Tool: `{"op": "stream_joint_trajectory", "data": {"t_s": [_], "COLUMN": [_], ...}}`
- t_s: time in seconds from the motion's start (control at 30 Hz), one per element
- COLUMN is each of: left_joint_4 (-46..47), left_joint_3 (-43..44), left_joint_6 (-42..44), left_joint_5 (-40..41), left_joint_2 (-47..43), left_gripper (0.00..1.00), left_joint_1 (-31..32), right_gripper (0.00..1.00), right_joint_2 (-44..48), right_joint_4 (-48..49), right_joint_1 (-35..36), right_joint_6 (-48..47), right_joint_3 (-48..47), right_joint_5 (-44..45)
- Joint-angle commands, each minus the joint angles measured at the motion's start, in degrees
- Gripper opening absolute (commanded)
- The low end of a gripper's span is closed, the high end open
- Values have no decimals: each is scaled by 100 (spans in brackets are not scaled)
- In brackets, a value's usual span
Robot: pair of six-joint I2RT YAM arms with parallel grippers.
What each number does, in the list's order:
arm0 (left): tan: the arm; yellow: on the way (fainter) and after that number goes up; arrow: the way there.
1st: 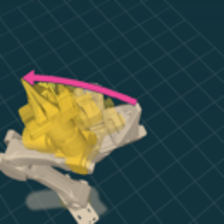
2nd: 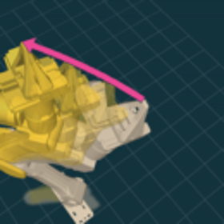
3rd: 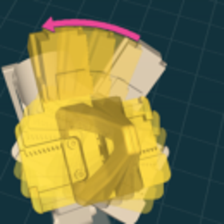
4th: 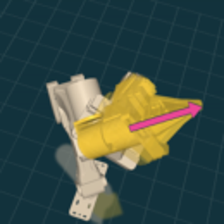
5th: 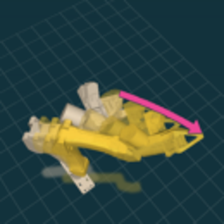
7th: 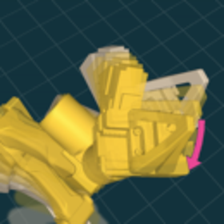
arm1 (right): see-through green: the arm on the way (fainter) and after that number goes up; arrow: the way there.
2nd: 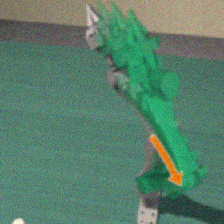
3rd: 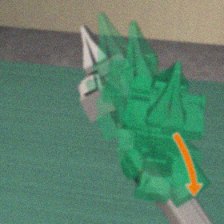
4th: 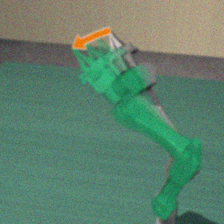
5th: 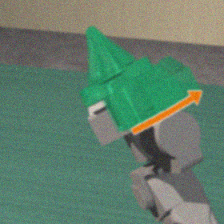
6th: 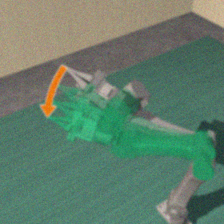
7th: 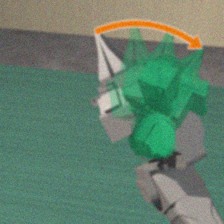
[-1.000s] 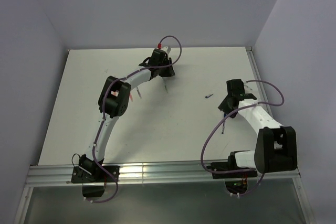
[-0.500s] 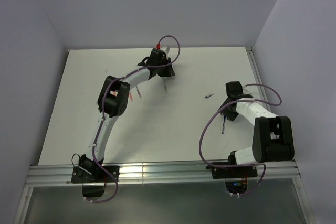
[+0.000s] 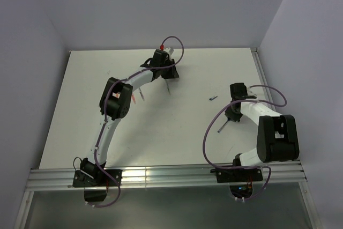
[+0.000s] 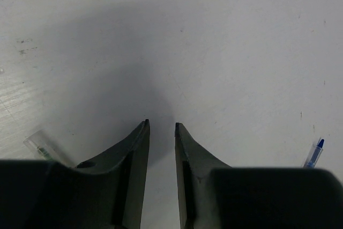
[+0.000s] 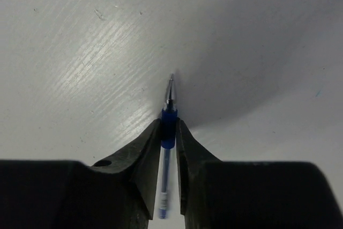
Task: Insert the pens into the pen caps
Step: Pick up the pen from the center of the board.
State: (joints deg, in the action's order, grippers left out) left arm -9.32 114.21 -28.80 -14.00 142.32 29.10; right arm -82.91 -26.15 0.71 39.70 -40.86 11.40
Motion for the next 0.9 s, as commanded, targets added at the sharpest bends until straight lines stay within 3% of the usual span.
{"op": "stream_joint_trajectory", "data": {"t_s": [0.0,0.1,0.13,0.37,0.53,0.67,0.77,0.8,0.87], "left_joint_4": [10,1,-8,141,483,1421,2800,3848,4969], "left_joint_3": [154,154,163,40,-145,-601,-1268,-1740,-2252], "left_joint_6": [-12,-3,-12,-73,-363,-925,-1994,-2277,-3170], "left_joint_5": [-138,-138,-147,-287,-953,-2077,-3089,-3309,-3852], "left_joint_2": [-345,-416,-433,-836,-1171,-1557,-1864,-1970,-2277], "left_gripper": [31,31,31,33,36,37,38,38,41], "left_joint_1": [-36,-36,-45,-80,-360,-642,-818,-862,-889], "right_gripper": [22,9,0,0,0,0,0,0,0], "right_joint_2": [-199,-164,-138,257,916,1190,1173,1085,962], "right_joint_4": [102,102,110,154,23,-74,-48,-48,-22], "right_joint_1": [-27,-27,-27,-27,-27,113,393,490,745], "right_joint_6": [55,37,29,-147,-349,-402,-402,-411,-454], "right_joint_3": [34,52,52,175,-193,-869,-1625,-1827,-2390], "right_joint_5": [-94,-120,-120,-313,-647,-884,-946,-964,-947]}}
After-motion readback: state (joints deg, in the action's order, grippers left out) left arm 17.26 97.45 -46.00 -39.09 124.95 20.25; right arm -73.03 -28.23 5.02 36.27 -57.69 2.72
